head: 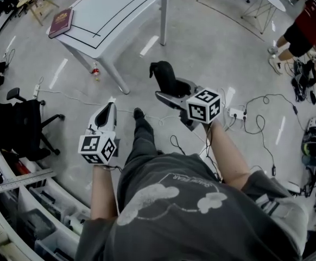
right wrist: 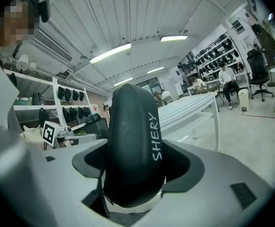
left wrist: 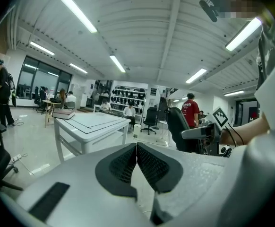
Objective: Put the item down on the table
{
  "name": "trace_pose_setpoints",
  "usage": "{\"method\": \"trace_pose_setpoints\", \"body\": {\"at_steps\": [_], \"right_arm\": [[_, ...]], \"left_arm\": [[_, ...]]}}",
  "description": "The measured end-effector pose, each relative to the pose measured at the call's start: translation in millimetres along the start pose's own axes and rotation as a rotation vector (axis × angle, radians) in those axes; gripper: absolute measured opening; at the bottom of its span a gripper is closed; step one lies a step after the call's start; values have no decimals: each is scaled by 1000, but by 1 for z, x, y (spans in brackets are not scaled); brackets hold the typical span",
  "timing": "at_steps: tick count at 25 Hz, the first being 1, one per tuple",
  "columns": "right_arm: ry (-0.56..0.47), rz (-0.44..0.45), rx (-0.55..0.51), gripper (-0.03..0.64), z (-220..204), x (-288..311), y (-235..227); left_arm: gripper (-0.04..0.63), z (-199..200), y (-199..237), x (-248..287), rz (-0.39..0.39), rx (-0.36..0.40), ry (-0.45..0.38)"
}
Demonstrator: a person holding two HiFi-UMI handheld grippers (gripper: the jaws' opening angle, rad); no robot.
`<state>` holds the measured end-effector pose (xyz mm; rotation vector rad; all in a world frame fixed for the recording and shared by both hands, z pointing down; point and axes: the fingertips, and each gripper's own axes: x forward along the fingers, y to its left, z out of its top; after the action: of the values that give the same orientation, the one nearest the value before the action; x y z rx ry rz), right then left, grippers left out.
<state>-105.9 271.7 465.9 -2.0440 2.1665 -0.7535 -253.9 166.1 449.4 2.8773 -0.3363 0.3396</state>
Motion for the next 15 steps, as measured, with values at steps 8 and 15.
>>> {"method": "trace_pose_setpoints", "body": {"at_steps": [8,15], "right_arm": [[13,-32,10,333,32,60,-67],[55,-48,9,333,91,144,-139]], "left_arm": [[5,15,59,87,-17,-20,-6],[5,58,140,183,-10,-51,-16]]}}
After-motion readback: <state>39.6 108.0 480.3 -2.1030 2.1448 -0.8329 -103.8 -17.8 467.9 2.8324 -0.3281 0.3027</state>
